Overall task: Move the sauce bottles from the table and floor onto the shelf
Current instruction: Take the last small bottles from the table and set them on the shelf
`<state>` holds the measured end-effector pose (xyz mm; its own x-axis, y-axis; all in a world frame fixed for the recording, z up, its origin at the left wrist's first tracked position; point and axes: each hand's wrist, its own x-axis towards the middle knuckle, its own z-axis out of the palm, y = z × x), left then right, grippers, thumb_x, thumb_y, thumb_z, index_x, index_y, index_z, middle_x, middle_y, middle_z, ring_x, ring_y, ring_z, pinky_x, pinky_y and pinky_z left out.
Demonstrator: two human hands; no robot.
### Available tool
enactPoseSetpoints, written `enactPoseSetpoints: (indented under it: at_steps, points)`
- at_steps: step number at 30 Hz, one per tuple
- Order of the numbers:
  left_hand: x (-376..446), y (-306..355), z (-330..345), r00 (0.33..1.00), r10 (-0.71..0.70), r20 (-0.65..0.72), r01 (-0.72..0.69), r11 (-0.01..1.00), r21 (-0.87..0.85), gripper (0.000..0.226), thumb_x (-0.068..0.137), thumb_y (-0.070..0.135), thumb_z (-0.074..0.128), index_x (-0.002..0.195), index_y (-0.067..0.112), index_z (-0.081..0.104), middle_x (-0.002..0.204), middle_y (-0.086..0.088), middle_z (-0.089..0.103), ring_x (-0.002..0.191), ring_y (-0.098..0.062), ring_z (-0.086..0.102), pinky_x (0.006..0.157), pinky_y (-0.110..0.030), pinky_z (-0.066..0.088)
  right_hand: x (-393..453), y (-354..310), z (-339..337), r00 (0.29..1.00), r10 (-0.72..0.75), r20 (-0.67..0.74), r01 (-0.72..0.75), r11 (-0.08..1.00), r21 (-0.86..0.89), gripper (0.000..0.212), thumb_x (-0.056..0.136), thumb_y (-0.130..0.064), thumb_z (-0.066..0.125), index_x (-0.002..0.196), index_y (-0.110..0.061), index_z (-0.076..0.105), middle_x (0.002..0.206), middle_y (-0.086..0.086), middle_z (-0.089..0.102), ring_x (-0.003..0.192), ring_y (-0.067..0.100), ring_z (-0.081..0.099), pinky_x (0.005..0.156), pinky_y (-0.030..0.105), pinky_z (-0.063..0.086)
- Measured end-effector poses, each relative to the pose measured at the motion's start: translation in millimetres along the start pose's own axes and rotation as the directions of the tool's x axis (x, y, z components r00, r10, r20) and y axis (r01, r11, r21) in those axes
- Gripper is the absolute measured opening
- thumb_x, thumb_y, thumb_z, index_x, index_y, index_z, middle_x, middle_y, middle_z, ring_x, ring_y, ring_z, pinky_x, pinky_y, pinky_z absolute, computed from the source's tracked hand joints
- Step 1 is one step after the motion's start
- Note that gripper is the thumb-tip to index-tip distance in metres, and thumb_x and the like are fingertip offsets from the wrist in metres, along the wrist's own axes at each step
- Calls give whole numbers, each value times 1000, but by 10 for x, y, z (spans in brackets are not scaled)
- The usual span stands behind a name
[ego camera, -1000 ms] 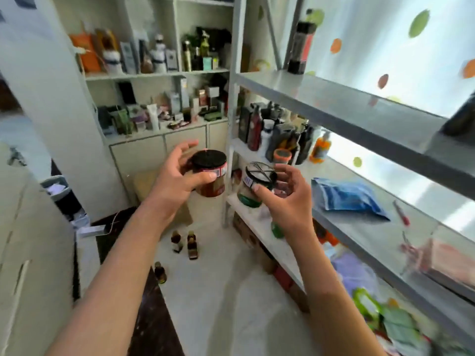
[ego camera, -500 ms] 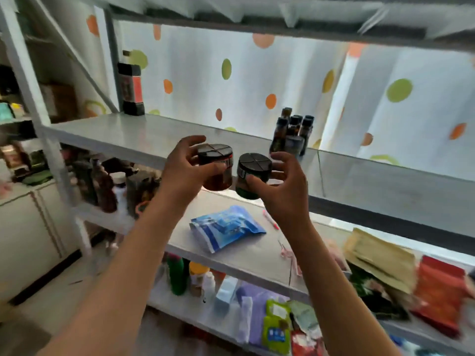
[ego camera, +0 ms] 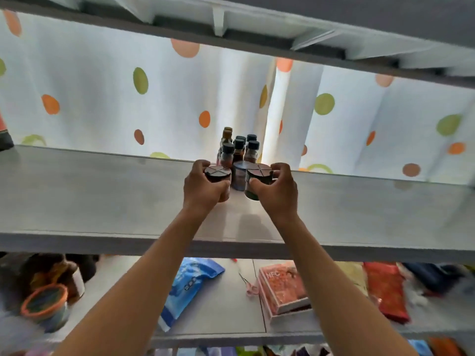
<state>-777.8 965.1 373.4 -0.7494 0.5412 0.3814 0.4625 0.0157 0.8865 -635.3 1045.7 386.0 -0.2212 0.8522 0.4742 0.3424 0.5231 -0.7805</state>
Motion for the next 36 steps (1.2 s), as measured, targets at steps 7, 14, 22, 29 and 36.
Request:
enactPoseSetpoints:
  at_steps: [7,14,22,29,36]
  points:
    - [258,-112,335,999,42,-13,-41,997,66,65,68,22,81,125,13,50,115,-8,64,104,-25,60,90,-32,46,258,128,290,1000,13,6,-12,992,-125,58,74,-36,76,122,-17,49,109,1,64,92,19,59,74,24,40]
    - [234,-211,475,991,136,10,-136,983,122,61,72,27,80,123,11,49,116,-8,63,106,-24,59,86,-28,43,142,372,477,1000,-12,12,14,992,-122,56,82,-35,75,127,-17,47,120,2,62,102,20,62,76,23,42]
    - [216,-260,491,984,164,64,-173,967,186,68,77,26,78,131,11,42,126,-10,56,114,-26,54,93,-33,43,178,429,455,998,24,56,-23,999,-29,67,82,-32,77,136,-15,39,129,6,58,112,21,60,87,27,47]
    - [58,-212,477,960,265,88,-279,898,341,84,80,29,74,146,10,26,151,-12,33,140,-28,31,112,-42,32,51,366,402,992,-119,48,127,959,-251,69,88,-34,70,144,-15,34,148,10,40,134,26,43,106,35,42]
    - [-577,-1,442,930,366,-41,-297,812,503,67,86,22,65,143,8,32,148,-14,39,137,-30,36,111,-47,35,-349,490,131,921,-381,84,389,881,-268,69,84,-28,69,144,-13,38,154,17,34,142,35,35,113,49,36]
